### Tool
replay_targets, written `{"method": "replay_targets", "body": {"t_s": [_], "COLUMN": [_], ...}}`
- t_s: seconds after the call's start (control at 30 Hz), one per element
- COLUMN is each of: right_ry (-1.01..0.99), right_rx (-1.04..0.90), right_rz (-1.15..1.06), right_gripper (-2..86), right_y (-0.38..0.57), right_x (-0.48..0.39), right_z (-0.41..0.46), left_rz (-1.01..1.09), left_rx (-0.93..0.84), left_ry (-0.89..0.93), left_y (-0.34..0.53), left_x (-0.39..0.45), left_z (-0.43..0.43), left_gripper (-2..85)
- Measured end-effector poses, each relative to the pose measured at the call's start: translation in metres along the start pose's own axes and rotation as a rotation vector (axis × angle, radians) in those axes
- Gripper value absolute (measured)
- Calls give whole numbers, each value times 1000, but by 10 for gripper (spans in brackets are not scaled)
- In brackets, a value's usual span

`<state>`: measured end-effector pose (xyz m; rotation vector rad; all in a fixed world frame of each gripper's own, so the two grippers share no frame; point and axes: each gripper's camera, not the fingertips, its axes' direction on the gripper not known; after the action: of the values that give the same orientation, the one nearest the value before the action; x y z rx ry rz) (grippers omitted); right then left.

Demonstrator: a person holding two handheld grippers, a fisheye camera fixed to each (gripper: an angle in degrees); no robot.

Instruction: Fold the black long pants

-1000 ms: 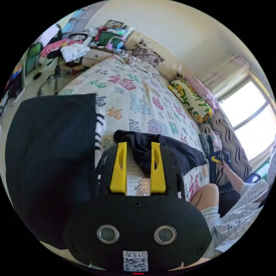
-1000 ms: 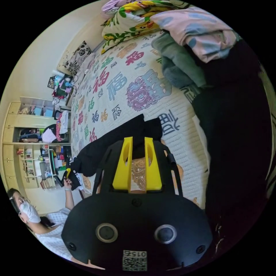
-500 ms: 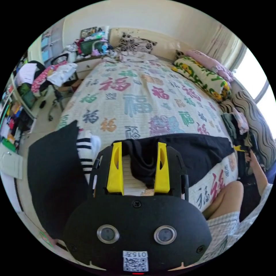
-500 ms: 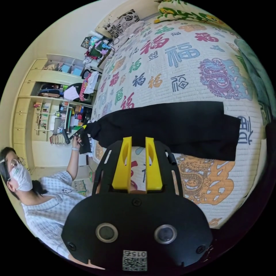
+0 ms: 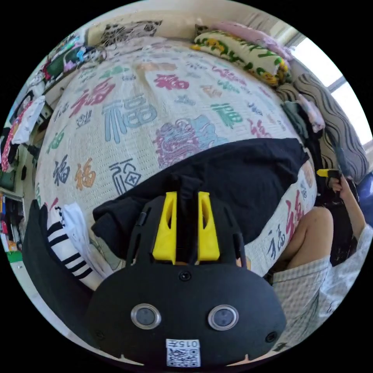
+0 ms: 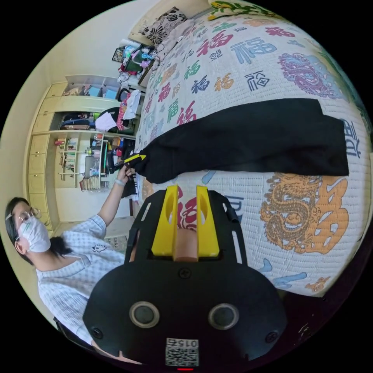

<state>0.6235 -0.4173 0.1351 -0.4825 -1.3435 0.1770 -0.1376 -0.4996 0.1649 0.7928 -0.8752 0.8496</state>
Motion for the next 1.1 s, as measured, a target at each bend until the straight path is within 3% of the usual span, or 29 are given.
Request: {"method": "replay_targets", "body": {"t_s": [0.1,0.23,0.37,0.57,0.73,0.93,1.07,1.1], "right_ry": [32,-21,-68,-124,28,317,575,555], "right_rx": [39,125,207,301,242,38,-116,-135], "right_rz": [24,124,258,400,276,54,81,68], "right_gripper": [77,76,81,111,126,156,101,92], "right_y": [26,58,85,103,77,-1,-42,-43], "right_x": [-10,-2,12,11,-47,-146,-154,-157], "right_z": [-19,-35,-35,-37,-24,52,94,90], "left_rz": [219,387,253,9,34,8,-23,-32], "left_rx": [156,110,-102,32,-23,-69,-62,-53], "left_ry": [248,363,352,433,383,389,380,379], "left_y": [46,120,189,225,222,221,226,228], "left_x": [18,31,14,-22,-25,-40,-49,-52], "left_z": [-43,-72,-52,-49,-55,-60,-65,-67], "left_gripper": [54,51,50,49,49,51,52,52]}}
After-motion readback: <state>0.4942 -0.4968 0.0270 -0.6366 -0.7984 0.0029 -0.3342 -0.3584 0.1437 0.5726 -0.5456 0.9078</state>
